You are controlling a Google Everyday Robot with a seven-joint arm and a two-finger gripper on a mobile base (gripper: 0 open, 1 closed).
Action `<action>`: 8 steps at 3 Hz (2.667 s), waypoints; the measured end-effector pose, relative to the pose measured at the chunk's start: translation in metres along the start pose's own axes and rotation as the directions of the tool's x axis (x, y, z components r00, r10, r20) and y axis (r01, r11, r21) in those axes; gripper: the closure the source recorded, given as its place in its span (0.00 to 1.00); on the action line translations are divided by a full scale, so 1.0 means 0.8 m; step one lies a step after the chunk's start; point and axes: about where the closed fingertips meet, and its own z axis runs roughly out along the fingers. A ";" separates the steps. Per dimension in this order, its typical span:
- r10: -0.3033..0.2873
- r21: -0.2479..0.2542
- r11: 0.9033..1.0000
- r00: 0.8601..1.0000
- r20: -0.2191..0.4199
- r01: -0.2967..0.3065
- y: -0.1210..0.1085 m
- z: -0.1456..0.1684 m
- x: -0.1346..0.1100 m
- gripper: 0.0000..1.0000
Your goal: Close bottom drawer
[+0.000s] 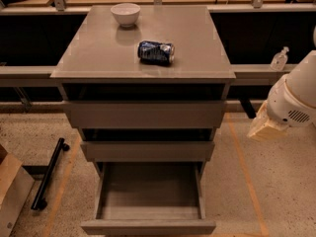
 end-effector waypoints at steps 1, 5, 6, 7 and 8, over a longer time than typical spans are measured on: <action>-0.002 0.001 1.000 1.000 0.000 0.002 0.000 -0.002 -0.001 1.00; 0.072 -0.068 0.996 0.984 0.162 -0.061 0.021 0.151 -0.018 1.00; 0.124 -0.119 0.988 0.973 0.195 -0.102 0.017 0.213 -0.028 1.00; 0.131 -0.127 0.986 0.971 0.198 -0.107 0.016 0.223 -0.027 1.00; 0.170 -0.180 0.975 0.963 0.210 -0.133 0.031 0.241 -0.018 1.00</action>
Offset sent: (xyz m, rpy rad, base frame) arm -0.0001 0.0005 0.0017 -0.0008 -0.0018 0.0019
